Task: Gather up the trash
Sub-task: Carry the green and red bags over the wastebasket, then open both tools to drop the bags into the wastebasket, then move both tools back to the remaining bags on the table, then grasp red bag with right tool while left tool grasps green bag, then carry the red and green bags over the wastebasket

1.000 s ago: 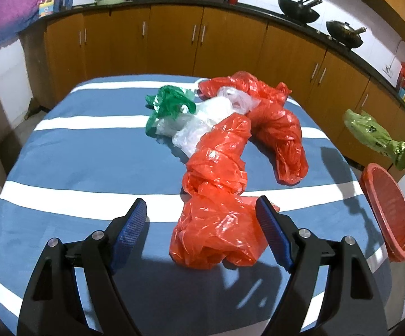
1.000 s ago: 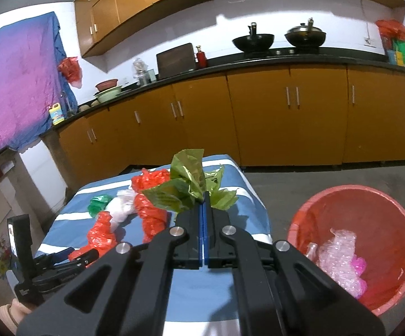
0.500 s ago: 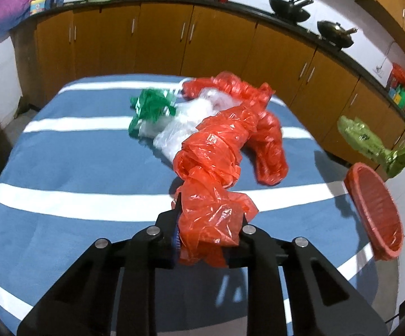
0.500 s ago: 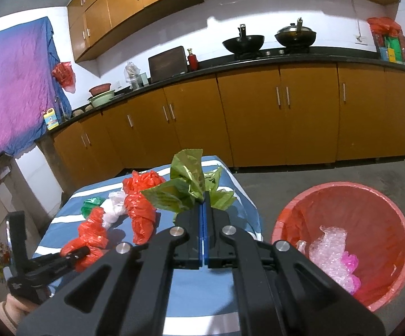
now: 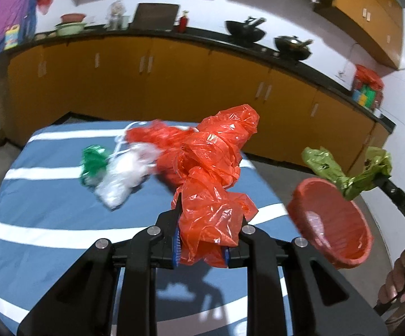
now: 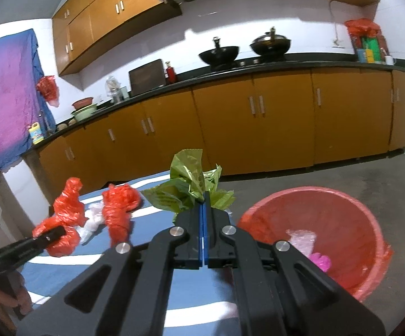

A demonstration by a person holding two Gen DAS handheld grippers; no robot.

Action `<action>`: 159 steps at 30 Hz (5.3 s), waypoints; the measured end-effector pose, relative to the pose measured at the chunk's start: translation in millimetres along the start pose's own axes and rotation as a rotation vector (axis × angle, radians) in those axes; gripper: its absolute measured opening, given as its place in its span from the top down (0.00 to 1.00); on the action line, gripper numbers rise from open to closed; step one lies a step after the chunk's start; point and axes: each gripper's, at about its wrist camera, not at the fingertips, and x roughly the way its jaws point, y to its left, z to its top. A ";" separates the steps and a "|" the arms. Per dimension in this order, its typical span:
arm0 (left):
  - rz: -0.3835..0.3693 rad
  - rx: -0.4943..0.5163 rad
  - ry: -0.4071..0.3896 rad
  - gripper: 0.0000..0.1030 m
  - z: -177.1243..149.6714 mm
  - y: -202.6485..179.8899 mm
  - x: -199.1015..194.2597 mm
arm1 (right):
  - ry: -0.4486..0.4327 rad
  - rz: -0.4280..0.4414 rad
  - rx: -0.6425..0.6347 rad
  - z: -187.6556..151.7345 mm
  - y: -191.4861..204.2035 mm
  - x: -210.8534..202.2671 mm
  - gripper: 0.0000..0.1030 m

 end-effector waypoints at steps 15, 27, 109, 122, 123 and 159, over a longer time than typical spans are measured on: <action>-0.179 0.151 0.020 0.79 0.8 -111.0 24.6 | -0.040 -0.178 0.054 -0.9 -84.8 -35.1 0.98; -0.252 0.224 0.069 0.79 -9.3 -174.7 56.3 | -0.033 -0.235 0.095 -10.0 -126.8 -37.2 0.98; 0.367 -0.164 -0.127 0.13 0.4 181.3 32.3 | 0.345 0.119 -0.276 -64.7 188.2 204.8 0.29; 0.330 -0.146 -0.134 0.12 10.5 171.4 48.0 | 0.395 0.102 -0.286 -69.1 191.4 214.2 0.65; 0.327 -0.144 -0.133 0.12 11.4 170.3 50.3 | 0.390 0.103 -0.285 -69.0 190.4 212.7 0.66; 0.261 -0.135 0.043 0.86 23.0 165.7 86.0 | 0.291 0.092 -0.197 -61.9 147.6 156.9 0.68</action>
